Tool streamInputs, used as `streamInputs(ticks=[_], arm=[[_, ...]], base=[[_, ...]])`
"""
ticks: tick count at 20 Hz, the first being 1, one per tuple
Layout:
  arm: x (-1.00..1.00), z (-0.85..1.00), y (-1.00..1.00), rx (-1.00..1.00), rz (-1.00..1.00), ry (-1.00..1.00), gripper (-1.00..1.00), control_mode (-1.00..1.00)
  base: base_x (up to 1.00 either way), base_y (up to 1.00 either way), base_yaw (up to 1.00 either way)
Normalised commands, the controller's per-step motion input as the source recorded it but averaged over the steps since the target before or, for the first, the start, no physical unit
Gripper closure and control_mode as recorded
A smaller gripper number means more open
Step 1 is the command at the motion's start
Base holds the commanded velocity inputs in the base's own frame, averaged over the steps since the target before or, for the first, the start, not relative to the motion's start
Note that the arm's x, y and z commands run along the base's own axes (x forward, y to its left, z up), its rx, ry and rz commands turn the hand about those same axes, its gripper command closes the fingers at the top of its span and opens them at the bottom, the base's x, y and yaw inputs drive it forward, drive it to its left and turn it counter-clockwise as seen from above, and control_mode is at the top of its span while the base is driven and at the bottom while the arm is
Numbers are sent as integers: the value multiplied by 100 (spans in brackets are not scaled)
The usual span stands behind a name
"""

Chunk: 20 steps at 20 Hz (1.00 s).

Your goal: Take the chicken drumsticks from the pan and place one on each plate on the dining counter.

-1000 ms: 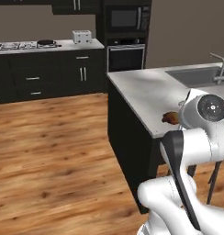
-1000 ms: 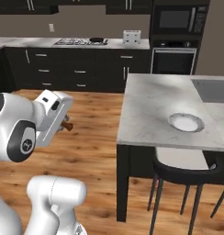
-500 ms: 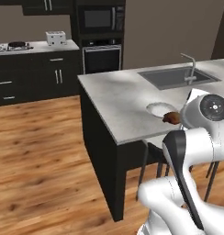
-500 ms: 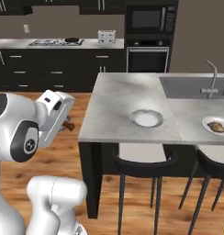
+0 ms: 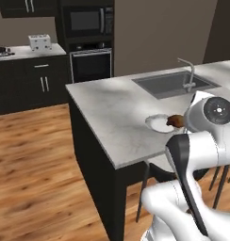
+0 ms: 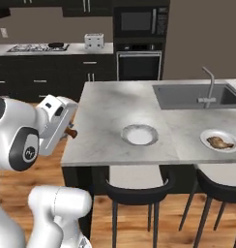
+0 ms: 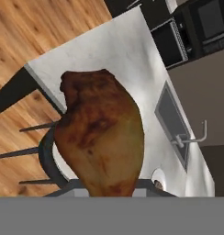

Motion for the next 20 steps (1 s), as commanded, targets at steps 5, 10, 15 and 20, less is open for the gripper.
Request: streamInputs(ticks=[5, 10, 15, 20], arm=[[0, 0, 0, 0, 0, 0, 100, 100], [0, 0, 0, 0, 0, 0, 100, 100], [35, -28, -43, 5, -17, 0, 100, -100], [95, -25, -10, 10, -5, 17, 100, -100]], base=[[48, -45, -20], [26, -47, -20], [0, 0, 0], [0, 0, 0]])
